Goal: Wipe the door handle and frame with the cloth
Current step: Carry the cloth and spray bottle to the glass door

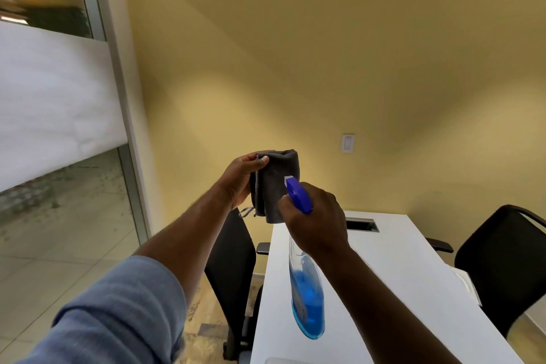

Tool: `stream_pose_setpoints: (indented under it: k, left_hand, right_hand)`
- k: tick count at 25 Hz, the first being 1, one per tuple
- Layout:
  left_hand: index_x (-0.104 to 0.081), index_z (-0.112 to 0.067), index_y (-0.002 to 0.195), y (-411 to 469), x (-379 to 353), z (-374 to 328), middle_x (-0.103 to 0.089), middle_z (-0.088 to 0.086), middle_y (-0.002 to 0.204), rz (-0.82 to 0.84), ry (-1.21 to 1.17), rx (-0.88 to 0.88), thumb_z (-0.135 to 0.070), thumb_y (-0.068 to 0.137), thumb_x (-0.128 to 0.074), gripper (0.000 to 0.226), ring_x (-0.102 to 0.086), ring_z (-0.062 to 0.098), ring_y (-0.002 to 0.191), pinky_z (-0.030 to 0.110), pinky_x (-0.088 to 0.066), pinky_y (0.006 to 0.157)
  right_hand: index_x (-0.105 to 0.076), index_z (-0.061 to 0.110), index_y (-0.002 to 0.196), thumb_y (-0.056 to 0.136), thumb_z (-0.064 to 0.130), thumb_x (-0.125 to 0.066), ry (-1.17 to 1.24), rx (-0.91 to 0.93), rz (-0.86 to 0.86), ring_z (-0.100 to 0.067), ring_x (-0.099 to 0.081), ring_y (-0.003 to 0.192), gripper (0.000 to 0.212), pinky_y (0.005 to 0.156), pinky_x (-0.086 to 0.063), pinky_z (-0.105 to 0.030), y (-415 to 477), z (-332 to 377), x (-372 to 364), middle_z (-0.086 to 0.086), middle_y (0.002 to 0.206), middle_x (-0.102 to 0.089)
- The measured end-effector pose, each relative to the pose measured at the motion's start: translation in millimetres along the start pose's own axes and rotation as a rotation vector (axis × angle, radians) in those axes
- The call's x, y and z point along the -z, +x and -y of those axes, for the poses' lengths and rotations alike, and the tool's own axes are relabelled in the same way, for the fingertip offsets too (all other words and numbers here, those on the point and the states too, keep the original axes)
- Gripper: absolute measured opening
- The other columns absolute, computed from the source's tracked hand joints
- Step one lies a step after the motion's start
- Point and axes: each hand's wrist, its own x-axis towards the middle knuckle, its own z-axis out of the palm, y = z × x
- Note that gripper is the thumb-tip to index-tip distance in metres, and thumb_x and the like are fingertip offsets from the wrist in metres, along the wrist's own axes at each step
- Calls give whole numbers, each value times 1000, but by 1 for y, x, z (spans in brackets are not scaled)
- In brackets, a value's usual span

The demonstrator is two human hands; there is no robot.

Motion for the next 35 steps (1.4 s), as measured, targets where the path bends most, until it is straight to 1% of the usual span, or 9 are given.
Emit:
stream_pose_setpoints:
  k: [3, 7, 12, 14, 17, 24, 29, 32, 35]
  left_hand:
    - [-72, -16, 122, 3, 1, -1, -75, 10, 114, 15, -10, -10, -18, 103, -59, 23, -67, 31, 109, 39, -59, 85]
    - [-70, -14, 126, 4, 0, 0, -72, 14, 120, 27, -15, -12, -17, 103, -58, 25, -65, 33, 113, 40, -58, 86]
    - [-72, -16, 121, 5, -1, -3, -75, 10, 114, 27, -23, -13, -17, 103, -59, 22, -66, 32, 111, 38, -59, 83]
    - [-75, -19, 118, 5, 0, -4, -77, 7, 110, 39, -24, -15, -18, 102, -60, 21, -68, 30, 108, 36, -60, 80]
    - [-73, -17, 122, 4, 2, -3, -76, 9, 114, 37, -17, -13, -19, 102, -60, 23, -67, 31, 110, 37, -59, 82]
    - [-73, -15, 120, 1, 7, -5, -77, 7, 108, 14, -29, -7, -16, 102, -60, 22, -69, 28, 104, 34, -61, 77]
    - [-70, -12, 125, -7, 17, -8, -74, 11, 111, 3, -29, -9, -15, 103, -58, 26, -68, 29, 103, 32, -60, 74]
    - [-72, -15, 120, -12, 23, -11, -74, 10, 110, -12, -27, -12, -16, 103, -58, 22, -67, 28, 104, 32, -61, 75]
    - [-70, -11, 127, -15, 32, -15, -72, 13, 116, -25, -14, -20, -16, 104, -58, 26, -67, 28, 106, 33, -61, 77]
  right_hand:
    - [-55, 24, 87, 78, 52, -49, -24, -9, -15, -12, -54, 57, 31, 60, -46, -21, 0, 2, -2, 9, 64, -52]
    - [-54, 25, 74, 80, 53, -47, -37, -5, -5, -11, -52, 51, 30, 56, -42, -19, 1, 3, -2, 10, 55, -49]
    - [-54, 24, 84, 78, 54, -47, -73, 2, 9, -10, -51, 54, 31, 57, -41, -20, 4, 5, -6, 12, 60, -48]
    - [-53, 25, 82, 78, 53, -48, -65, 9, -17, -10, -50, 53, 29, 56, -41, -19, 4, 5, -7, 11, 59, -48]
    - [-55, 24, 77, 80, 54, -47, -57, 1, -20, -11, -52, 52, 31, 56, -42, -19, 4, 4, -8, 10, 56, -49]
    - [-53, 26, 83, 78, 54, -48, -68, 19, 15, -10, -51, 54, 29, 58, -42, -19, 4, 8, -13, 13, 60, -47]
    - [-48, 30, 69, 79, 54, -47, -52, 41, 56, -9, -50, 49, 26, 54, -38, -16, 1, 11, -22, 13, 53, -46]
    - [-50, 31, 76, 79, 55, -48, -48, 47, 73, -9, -51, 51, 24, 55, -38, -16, 2, 15, -28, 14, 57, -47]
    - [-50, 30, 77, 78, 54, -48, -45, 57, 52, -9, -50, 51, 25, 55, -40, -17, 3, 19, -34, 14, 57, -47]
